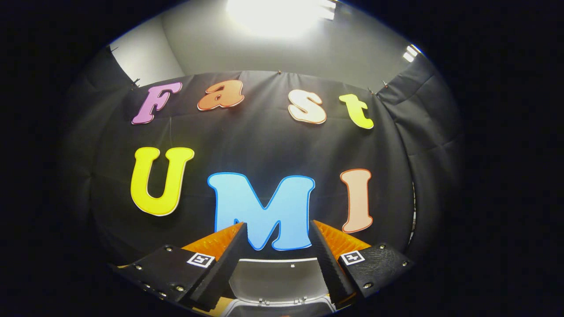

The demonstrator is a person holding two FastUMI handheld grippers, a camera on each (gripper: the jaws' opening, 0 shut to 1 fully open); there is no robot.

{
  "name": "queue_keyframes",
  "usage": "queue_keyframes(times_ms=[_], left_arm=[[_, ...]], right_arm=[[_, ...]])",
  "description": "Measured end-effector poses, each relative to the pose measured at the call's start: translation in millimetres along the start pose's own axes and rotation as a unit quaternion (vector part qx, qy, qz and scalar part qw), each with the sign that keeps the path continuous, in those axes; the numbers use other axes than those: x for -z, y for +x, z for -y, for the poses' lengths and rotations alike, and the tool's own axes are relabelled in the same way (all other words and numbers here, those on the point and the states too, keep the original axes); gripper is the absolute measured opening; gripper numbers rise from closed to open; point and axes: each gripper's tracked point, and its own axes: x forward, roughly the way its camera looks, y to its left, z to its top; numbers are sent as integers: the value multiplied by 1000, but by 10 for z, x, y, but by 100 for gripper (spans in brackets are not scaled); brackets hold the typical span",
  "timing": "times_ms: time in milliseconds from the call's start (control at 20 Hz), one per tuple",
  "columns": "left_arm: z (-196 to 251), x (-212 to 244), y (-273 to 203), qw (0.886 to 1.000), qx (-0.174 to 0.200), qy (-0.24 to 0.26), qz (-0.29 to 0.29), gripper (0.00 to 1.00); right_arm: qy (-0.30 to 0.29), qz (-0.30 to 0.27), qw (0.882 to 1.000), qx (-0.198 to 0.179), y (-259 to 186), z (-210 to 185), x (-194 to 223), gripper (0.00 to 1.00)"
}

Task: Press the lid of the desktop garbage bin to open it, pick up the crumpled paper on the desktop and throw it into the bin, then pick up the pop can on the desktop and drop it into the bin, and finally close the garbage bin lid.

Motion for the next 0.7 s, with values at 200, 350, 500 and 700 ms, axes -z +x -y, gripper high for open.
queue_keyframes(times_ms=[200, 350, 500, 700], left_arm=[[-18, 24, 33, 1000, -5, -4, -7, 76], [-28, 22, 31, 1000, -7, -11, -8, 76], [-32, 48, 33, 1000, -7, -16, -11, 76], [-32, 56, 33, 1000, -6, -21, -14, 75]], right_arm=[[1, 16, 1000, 12, 112, 85, -35, 88], [5, 17, 1000, 19, 166, 137, 7, 88], [7, -2, 1000, 22, 199, 158, 137, 88], [8, -38, 999, 18, 185, 153, 351, 88]])
